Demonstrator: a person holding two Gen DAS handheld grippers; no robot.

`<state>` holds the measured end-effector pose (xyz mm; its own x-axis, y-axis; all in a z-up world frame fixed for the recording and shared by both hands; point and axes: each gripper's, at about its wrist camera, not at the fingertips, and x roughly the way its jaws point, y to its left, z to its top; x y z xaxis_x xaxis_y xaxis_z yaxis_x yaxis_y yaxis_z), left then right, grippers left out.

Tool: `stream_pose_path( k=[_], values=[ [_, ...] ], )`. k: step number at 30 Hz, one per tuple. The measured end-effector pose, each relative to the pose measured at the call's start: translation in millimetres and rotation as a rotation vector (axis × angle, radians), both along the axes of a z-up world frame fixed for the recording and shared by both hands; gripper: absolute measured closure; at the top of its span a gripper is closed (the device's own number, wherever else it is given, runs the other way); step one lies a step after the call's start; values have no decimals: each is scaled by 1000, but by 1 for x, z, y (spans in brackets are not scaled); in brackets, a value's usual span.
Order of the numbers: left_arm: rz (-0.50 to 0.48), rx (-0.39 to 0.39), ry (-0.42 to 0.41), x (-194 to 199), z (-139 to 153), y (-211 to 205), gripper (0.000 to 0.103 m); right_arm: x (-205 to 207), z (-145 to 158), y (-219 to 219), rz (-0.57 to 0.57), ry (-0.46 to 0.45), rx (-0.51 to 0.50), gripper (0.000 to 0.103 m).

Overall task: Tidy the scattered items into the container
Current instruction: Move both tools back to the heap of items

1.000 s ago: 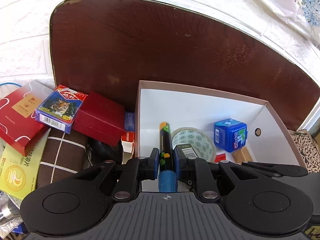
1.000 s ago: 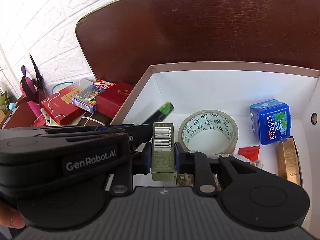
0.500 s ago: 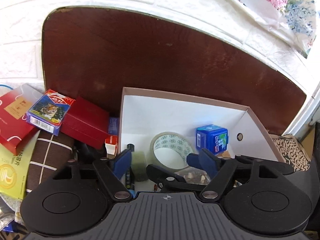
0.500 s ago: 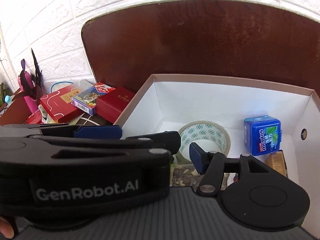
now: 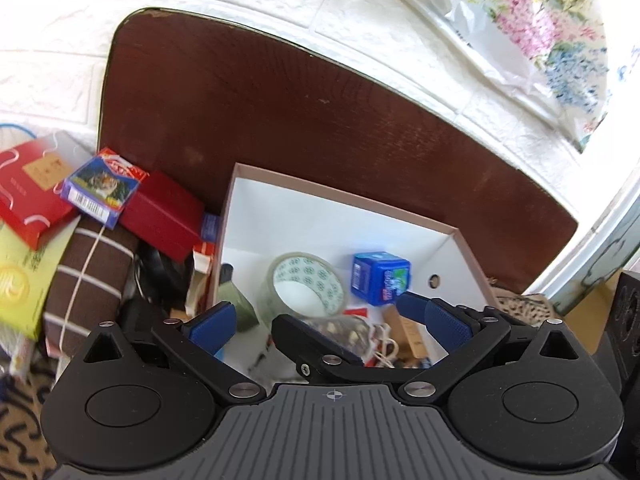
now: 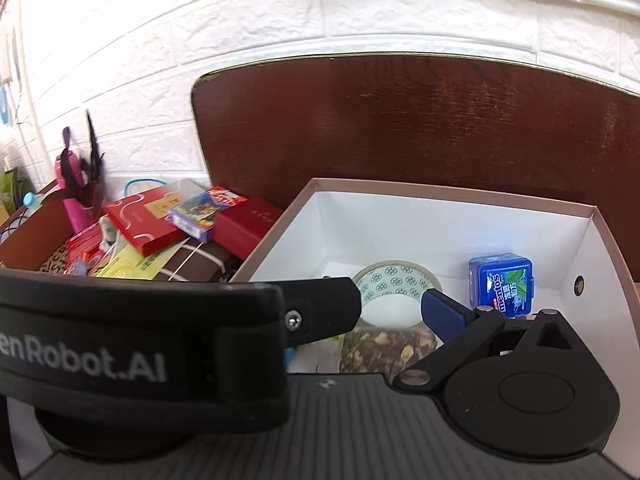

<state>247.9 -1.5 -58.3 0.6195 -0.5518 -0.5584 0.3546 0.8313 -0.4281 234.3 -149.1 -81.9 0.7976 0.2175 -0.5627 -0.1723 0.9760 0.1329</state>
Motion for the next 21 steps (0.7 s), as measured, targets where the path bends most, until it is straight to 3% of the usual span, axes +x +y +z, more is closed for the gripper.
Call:
stream_pose_path(
  k=[15,21],
  values=[
    [42,-122,13,-71,-10,18,0,-63,-1,22,37,-38,-123,1],
    [66,-142,-13,-106,-3,47,0,-94,7,44,90,-101,-104,1]
  ],
)
